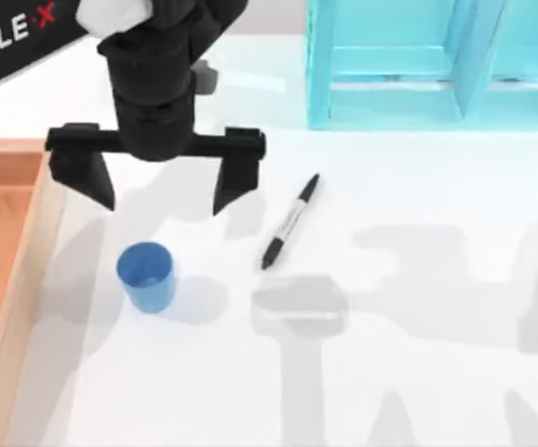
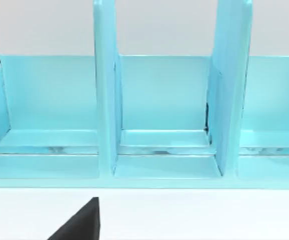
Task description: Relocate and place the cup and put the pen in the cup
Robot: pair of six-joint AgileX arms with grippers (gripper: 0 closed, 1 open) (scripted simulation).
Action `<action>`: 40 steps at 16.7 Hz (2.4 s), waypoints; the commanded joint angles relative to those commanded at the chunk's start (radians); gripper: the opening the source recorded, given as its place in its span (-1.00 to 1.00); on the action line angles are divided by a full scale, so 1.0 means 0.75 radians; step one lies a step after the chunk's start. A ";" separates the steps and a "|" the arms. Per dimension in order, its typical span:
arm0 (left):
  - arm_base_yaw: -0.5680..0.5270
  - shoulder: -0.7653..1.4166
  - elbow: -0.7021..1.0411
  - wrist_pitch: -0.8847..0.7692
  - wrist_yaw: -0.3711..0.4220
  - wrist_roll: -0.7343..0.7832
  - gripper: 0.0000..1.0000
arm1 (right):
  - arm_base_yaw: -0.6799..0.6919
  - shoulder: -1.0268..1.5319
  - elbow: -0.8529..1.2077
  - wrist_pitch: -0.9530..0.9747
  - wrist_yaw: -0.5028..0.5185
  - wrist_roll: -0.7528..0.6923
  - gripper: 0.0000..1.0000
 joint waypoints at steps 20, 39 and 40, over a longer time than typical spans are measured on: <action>-0.086 0.222 0.464 -0.226 -0.060 0.100 1.00 | 0.000 0.000 0.000 0.000 0.000 0.000 1.00; -0.280 0.713 0.812 -0.037 -0.195 0.337 1.00 | 0.000 0.000 0.000 0.000 0.000 0.000 1.00; -0.280 0.713 0.812 -0.037 -0.195 0.337 1.00 | 0.000 0.000 0.000 0.000 0.000 0.000 1.00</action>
